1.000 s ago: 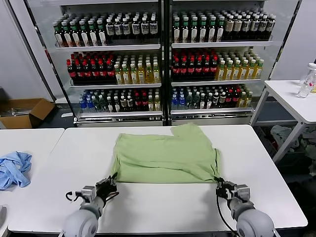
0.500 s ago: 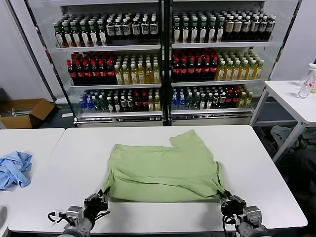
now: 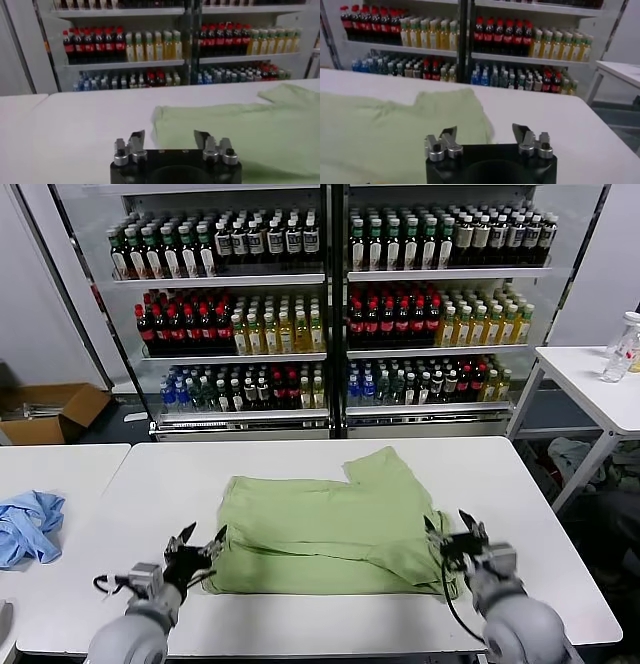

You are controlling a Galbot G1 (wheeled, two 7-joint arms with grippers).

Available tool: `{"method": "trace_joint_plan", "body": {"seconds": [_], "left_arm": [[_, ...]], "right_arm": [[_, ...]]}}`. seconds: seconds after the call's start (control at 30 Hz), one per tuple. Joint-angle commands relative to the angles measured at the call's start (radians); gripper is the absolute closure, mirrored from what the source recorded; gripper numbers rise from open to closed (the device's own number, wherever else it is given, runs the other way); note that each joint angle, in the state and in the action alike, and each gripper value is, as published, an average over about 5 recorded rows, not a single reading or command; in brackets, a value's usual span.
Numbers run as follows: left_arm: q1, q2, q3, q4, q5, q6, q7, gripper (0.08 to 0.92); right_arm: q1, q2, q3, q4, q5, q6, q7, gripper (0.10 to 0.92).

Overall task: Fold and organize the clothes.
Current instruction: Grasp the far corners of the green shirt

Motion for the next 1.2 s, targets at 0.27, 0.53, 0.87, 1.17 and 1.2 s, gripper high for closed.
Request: {"method": "trace_joint_plan", "body": {"seconds": [0.27,0.53,0.87,1.17,1.2], "left_arm": [[-0.527,-0.034,0.264,0.481,-0.067,0.042,0.012,0.178],[-0.554,-0.059,0.277,0.535,-0.123,0.065,0.024,0.177],[-0.522,-0.056,0.264,0.533,-0.184,0.080,0.027,0.188],[-0.475,-0.060,0.240,0.509,-0.246,0.111,0.018,0.415],[-0.473,-0.060,0.239,0.510,-0.249,0.113,0.018,0.441]], "right_arm": [[0.584,0.170,-0.239,-0.697,0.049,-0.012,-0.038,0.202],[0.598,0.214,-0.243,-0.811,0.056,-0.014,-0.071,0.203],[0.600,0.260,-0.269,-0.868,0.057,-0.015,-0.101,0.214],[0.592,0.269,-0.274,-0.874,0.066,-0.015,-0.100,0.448],[0.590,0.267,-0.276,-0.871,0.066,-0.015,-0.102,0.483]]}}
